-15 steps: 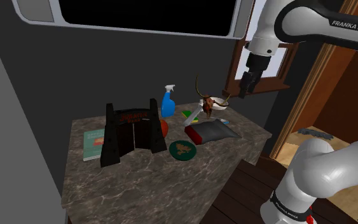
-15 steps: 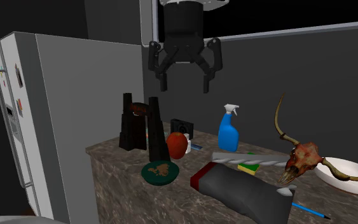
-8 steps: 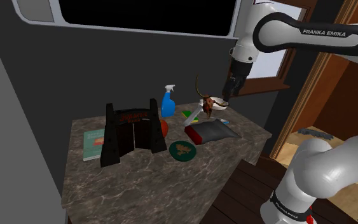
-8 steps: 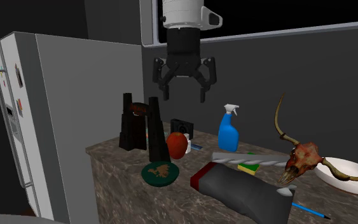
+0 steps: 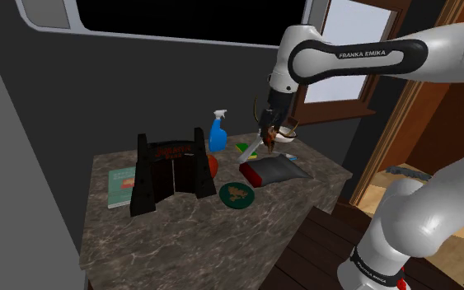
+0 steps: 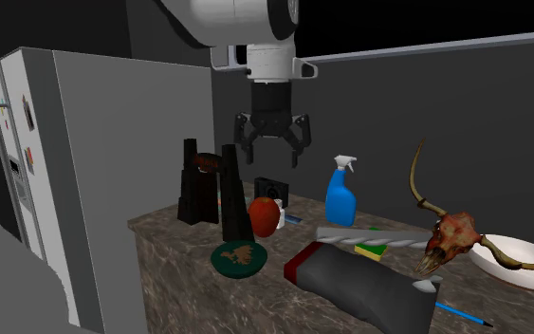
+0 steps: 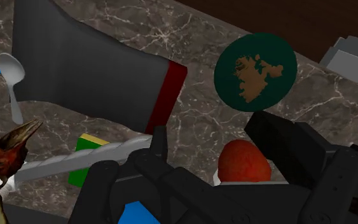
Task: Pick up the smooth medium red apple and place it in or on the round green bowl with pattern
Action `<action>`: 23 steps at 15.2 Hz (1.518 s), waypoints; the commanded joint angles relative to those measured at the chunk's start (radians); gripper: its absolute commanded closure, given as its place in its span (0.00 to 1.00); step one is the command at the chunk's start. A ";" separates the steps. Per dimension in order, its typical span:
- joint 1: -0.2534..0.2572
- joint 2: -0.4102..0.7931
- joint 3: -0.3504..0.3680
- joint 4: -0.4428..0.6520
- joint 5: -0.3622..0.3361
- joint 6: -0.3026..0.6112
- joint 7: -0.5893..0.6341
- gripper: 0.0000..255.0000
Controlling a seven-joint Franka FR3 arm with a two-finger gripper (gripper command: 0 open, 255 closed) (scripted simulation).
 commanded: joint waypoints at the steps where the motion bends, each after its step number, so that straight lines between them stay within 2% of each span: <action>1: 0.008 0.079 0.005 0.029 0.007 0.057 0.002 0.00; 10: 0.035 0.391 0.027 0.208 0.031 0.216 0.007 0.00; 19: 0.057 0.709 0.048 0.486 0.039 0.282 0.013 0.00; 23: 0.060 0.733 0.046 0.467 0.040 0.326 0.013 0.00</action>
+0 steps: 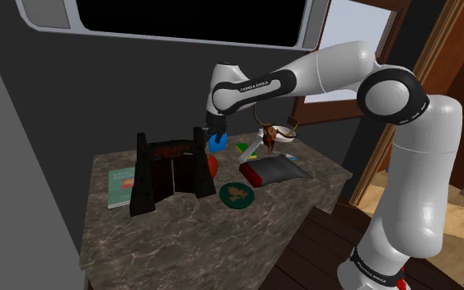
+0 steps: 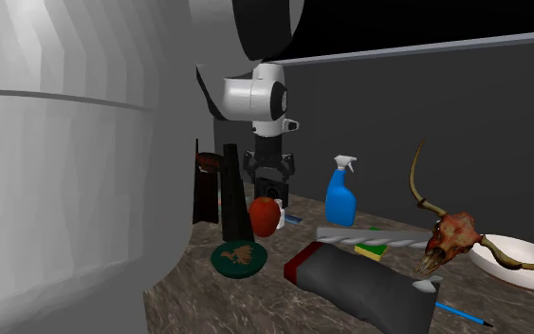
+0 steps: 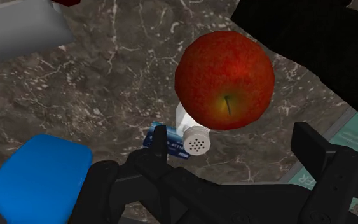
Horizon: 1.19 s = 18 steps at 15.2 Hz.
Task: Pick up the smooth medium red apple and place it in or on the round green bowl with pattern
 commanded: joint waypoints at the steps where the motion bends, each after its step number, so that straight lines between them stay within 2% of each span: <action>1: 0.008 0.028 0.007 -0.002 0.001 0.017 0.003 0.00; 4: 0.009 0.045 0.007 -0.012 0.001 0.045 0.003 0.00; 11: 0.009 0.045 0.007 -0.012 0.001 0.045 0.003 0.00; 12: 0.009 0.045 0.007 -0.012 0.001 0.045 0.003 1.00; 18: 0.009 0.045 0.007 -0.012 0.001 0.045 0.003 1.00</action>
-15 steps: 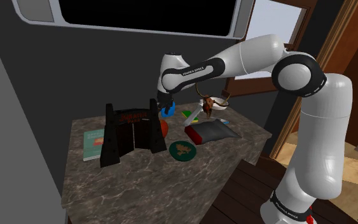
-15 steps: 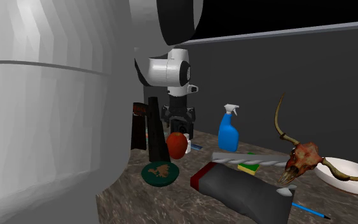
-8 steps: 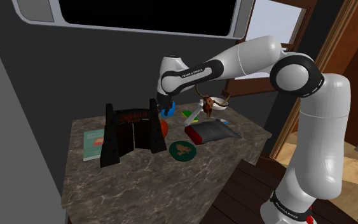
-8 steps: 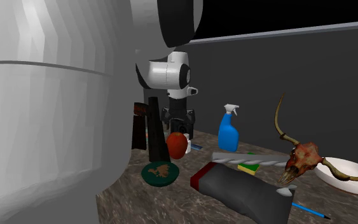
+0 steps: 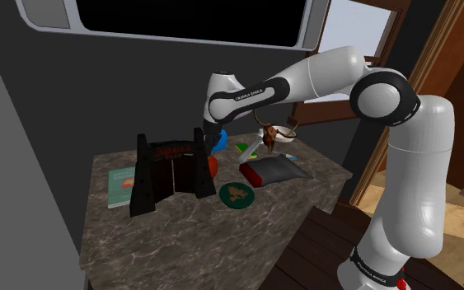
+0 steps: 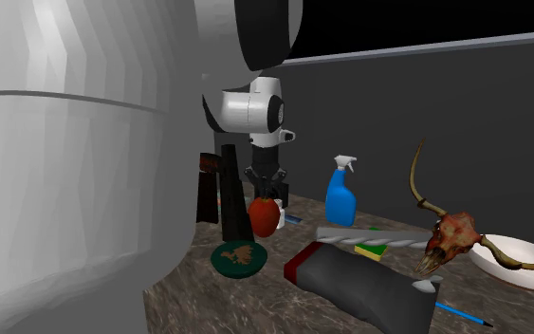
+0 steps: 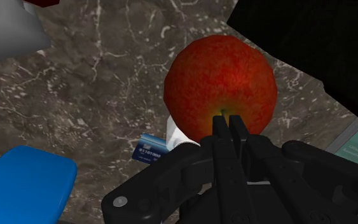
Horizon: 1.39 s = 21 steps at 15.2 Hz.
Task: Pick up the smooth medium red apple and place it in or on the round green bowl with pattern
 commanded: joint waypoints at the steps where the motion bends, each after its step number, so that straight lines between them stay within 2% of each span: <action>1: 0.000 0.000 0.000 0.000 0.000 0.000 0.000 1.00; 3: 0.000 0.000 0.000 0.000 0.000 0.000 0.000 1.00; 21: 0.000 -0.055 -0.001 0.168 -0.003 -0.223 0.006 1.00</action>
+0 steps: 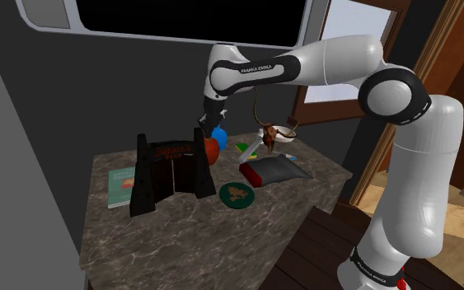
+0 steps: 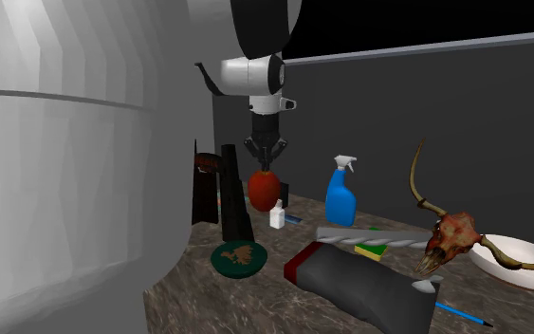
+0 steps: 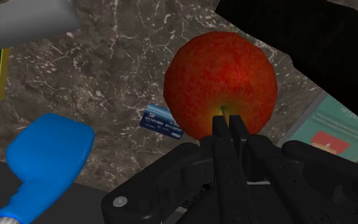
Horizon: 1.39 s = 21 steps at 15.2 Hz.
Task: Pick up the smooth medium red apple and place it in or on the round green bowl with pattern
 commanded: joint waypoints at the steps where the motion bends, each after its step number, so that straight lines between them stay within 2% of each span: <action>1: 0.000 -0.004 0.000 0.023 0.000 -0.027 0.001 1.00; 6: 0.000 -0.006 0.000 0.075 -0.001 -0.081 0.003 1.00; 14: 0.017 -0.316 0.013 -0.212 -0.004 -0.103 0.033 1.00; 21: 0.031 -0.582 0.031 -0.387 0.002 -0.193 0.066 1.00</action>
